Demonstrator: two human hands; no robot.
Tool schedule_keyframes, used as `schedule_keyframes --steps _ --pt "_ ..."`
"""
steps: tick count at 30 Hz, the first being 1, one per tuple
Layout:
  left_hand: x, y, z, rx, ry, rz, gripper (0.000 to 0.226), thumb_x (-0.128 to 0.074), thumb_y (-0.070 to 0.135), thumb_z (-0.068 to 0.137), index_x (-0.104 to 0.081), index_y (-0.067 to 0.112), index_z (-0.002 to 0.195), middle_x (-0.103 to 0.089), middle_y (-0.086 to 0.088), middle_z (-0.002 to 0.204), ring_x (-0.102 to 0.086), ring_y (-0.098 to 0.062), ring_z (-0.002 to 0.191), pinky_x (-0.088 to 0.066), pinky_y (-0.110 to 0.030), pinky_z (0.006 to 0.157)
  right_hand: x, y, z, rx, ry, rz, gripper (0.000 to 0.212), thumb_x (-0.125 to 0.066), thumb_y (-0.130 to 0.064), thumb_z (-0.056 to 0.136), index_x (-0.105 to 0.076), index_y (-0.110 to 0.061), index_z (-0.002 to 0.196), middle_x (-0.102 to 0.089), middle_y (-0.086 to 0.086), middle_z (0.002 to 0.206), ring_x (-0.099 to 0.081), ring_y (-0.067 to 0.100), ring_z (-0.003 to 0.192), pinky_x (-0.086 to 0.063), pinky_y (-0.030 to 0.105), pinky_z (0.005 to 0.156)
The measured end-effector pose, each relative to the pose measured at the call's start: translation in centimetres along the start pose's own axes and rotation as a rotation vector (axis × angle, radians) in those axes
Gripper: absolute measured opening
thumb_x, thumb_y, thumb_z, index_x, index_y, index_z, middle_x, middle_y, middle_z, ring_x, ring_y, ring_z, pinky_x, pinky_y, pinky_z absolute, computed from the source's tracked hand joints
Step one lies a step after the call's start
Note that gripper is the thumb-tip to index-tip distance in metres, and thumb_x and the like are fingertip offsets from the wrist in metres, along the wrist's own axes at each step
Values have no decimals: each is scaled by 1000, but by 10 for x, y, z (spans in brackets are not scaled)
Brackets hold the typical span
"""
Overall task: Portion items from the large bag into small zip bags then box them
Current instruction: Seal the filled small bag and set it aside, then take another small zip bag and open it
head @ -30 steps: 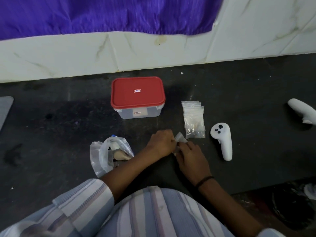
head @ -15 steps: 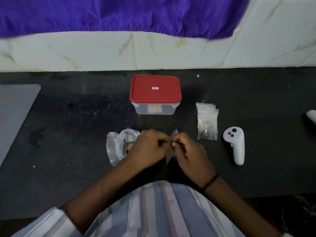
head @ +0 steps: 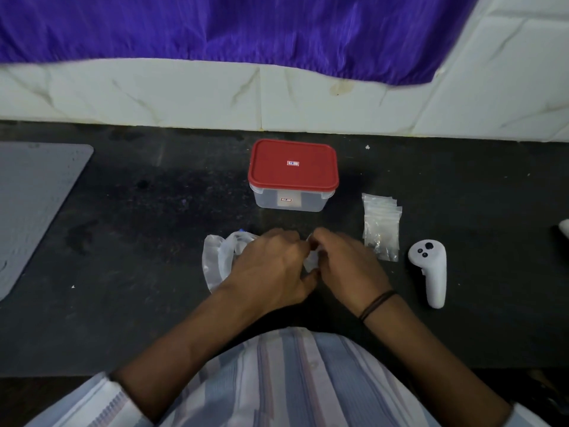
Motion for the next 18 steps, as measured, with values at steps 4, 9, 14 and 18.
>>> schedule_keyframes --steps 4,9,14,18 --pt "2 2 2 -51 34 -22 27 -85 36 59 -63 20 63 -60 5 63 -59 -13 56 0 -12 54 -4 -3 4 -47 -151 -161 17 -49 -27 94 -65 -23 99 -63 7 103 -63 30 97 -46 34 74" --pt "-7 -4 0 -135 94 -108 22 -76 31 71 -63 16 82 -61 0 80 -56 -17 70 -30 -19 55 4 5 16 -110 -75 42 19 -56 -28 83 -69 -19 74 -67 0 73 -65 20 75 -53 34 67" --pt "-17 -42 -9 42 40 -423 68 -77 47 73 -47 17 125 -55 -1 122 -54 -14 108 -51 -33 87 6 2 21 -51 -75 328 35 -64 -49 81 -73 -18 67 -68 -3 64 -64 10 63 -55 35 65" --pt "-36 -59 -18 158 -82 -570 85 -72 67 68 -39 29 136 -54 12 130 -54 -5 118 -48 -42 97 -15 -22 27 97 -283 409 10 -71 -30 83 -74 -21 86 -71 -1 78 -67 11 73 -57 39 74"
Point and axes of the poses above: each hand's wrist, its own z-axis towards the middle knuckle, its own x-axis out of the back of the hand, y = z × x, the point moved 8 cm from there along z, towards the middle knuckle
